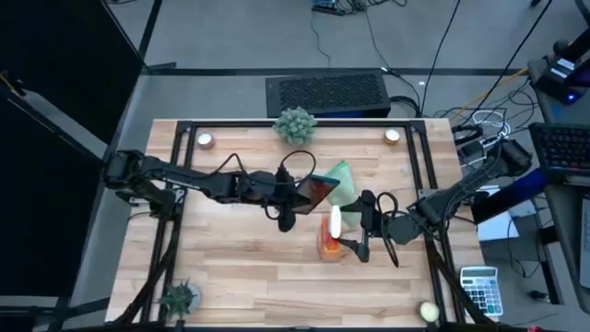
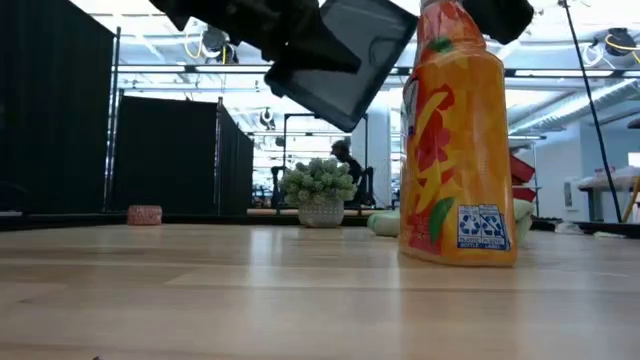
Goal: Apply microfiber cloth
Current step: Spray the front of the cellphone with a spray bottle
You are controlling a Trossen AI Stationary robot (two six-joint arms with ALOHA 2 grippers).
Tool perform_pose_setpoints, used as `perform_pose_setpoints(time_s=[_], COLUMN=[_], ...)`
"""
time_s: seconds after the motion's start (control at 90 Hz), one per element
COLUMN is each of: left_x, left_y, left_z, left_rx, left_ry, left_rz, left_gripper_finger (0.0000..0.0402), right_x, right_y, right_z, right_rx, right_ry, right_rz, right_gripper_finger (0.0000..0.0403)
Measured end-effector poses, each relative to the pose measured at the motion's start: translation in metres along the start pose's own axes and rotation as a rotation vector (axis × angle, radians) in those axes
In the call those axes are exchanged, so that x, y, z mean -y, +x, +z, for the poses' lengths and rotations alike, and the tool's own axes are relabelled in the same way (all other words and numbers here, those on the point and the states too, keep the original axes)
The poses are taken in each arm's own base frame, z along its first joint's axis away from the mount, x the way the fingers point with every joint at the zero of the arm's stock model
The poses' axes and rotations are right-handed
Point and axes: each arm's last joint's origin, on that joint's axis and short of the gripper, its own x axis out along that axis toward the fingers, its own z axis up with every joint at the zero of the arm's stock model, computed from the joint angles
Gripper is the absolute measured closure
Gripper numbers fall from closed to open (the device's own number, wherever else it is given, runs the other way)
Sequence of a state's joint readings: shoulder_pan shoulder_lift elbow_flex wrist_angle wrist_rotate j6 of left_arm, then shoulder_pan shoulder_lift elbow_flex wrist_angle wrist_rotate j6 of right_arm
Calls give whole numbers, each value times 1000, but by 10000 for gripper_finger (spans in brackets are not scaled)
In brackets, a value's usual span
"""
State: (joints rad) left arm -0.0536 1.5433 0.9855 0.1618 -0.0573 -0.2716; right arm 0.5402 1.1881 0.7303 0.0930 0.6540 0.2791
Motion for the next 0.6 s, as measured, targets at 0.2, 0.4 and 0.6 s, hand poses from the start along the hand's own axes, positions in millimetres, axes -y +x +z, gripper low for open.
perform_pose_setpoints(time_s=[0.2,0.4,0.6], left_x=[1,-6,-14], left_y=[11,34,55], left_z=[1,-4,-7], left_rx=[72,165,243], left_ry=[13,11,-30], left_rz=[-25,-56,-104], left_gripper_finger=[399,399,399], right_x=[-4,-6,-6], right_y=[10,13,13], right_z=[-2,-4,-1], right_rx=[28,24,47], right_ry=[-43,-44,-50], right_rz=[-2,-5,1], right_gripper_finger=[19,19,19])
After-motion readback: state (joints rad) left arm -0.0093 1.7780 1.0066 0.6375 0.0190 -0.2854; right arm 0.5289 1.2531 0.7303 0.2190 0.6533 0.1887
